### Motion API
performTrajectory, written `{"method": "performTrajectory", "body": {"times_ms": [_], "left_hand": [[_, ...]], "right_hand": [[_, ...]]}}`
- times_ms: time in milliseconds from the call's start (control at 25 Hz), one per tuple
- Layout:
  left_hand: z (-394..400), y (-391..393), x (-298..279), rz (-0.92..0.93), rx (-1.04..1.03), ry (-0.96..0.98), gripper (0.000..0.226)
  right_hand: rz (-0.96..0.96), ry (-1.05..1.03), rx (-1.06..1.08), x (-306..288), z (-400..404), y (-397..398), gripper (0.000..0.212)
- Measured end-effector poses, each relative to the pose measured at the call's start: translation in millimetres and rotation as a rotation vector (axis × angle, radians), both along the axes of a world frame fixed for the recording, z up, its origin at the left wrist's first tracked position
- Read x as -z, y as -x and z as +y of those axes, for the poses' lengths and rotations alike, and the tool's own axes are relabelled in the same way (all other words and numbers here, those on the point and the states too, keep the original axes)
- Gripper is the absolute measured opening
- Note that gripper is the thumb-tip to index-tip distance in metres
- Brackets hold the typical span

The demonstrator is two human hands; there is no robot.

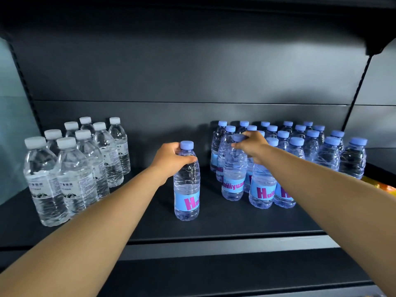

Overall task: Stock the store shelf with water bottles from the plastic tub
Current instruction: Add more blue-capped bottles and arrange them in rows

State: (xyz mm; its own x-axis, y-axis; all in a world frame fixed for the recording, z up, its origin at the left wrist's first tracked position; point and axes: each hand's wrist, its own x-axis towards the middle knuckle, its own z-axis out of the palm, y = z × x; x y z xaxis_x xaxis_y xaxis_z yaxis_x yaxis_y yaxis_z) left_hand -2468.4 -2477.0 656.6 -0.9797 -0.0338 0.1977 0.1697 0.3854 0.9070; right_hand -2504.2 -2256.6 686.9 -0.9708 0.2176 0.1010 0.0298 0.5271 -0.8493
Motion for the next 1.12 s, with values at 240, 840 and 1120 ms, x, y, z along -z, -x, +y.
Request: {"method": "performTrajectory", "body": {"times_ms": [240,840,1120], "left_hand": [[-1,0,0,0.000,0.015,-0.027,0.019],[9,-7,0,0.000,0.051,-0.146,0.014],[75,0,-1,0.007,0.143,-0.188,0.021]], "right_hand": [[-0.064,0.029,-0.114,-10,-4,2,0.035],[0.036,-0.274,-0.227,-5,10,1,0.056],[0.178,-0.701,-0.265,-67,43,-33,0.054]]}}
